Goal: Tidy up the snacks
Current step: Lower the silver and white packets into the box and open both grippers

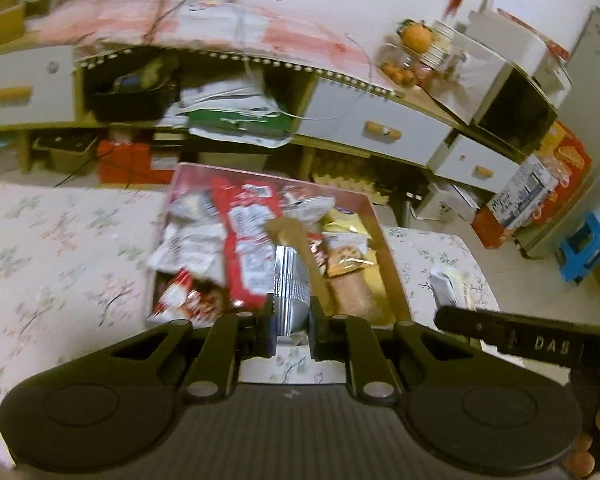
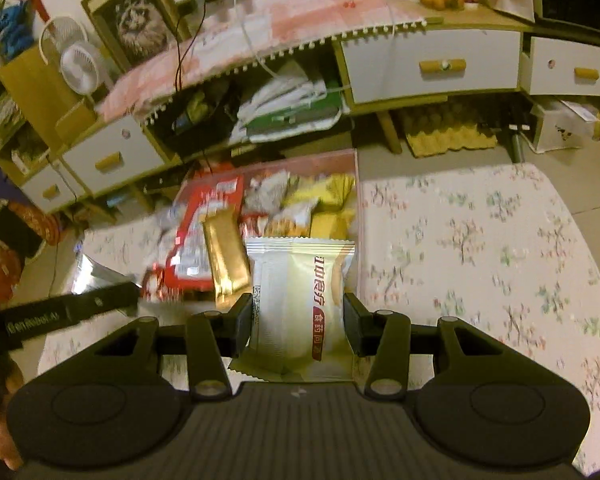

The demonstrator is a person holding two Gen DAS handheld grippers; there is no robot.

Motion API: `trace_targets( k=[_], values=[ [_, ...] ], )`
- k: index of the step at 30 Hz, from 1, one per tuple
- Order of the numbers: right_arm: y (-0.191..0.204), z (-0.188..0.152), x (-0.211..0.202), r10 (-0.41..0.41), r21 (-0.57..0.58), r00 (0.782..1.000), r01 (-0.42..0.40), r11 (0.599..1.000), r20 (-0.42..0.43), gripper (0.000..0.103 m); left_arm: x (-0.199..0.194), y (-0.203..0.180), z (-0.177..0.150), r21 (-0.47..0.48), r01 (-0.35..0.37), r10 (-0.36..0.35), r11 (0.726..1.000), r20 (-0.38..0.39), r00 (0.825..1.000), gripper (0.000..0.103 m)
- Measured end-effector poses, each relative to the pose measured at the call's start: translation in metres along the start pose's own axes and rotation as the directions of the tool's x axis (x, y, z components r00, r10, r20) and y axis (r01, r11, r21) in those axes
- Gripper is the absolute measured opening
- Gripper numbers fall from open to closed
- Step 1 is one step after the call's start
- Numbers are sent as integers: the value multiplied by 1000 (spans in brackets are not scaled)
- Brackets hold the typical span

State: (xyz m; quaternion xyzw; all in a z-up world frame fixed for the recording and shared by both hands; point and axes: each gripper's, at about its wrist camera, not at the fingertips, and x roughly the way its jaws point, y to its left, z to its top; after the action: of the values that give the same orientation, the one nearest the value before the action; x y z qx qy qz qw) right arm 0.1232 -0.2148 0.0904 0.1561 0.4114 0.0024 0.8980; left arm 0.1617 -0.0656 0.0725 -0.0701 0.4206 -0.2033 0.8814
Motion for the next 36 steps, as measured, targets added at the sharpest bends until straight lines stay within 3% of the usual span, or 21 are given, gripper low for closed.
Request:
trace_targets(
  k=[6, 13, 19, 28, 36],
  values=[
    [-13, 15, 21, 75, 62, 997, -76, 995, 10, 43, 33, -7, 18, 28, 25, -24, 999, -24, 999, 17],
    [-23, 32, 39, 92, 105, 995, -95, 990, 28, 43, 66, -17, 41, 30, 80, -79, 996, -37, 996, 18],
    [-23, 46, 50, 110, 107, 993, -114, 988, 46, 43, 94, -12, 48, 5, 58, -57, 998, -57, 997, 19],
    [-21, 50, 68, 108, 77, 994, -110, 991, 32, 43, 80, -5, 50, -3, 76, -76, 997, -20, 997, 30],
    [9, 55, 79, 140, 7, 990, -140, 990, 10, 43, 52, 20, 54, -110, 78, -73, 991, 41, 996, 52]
  ],
)
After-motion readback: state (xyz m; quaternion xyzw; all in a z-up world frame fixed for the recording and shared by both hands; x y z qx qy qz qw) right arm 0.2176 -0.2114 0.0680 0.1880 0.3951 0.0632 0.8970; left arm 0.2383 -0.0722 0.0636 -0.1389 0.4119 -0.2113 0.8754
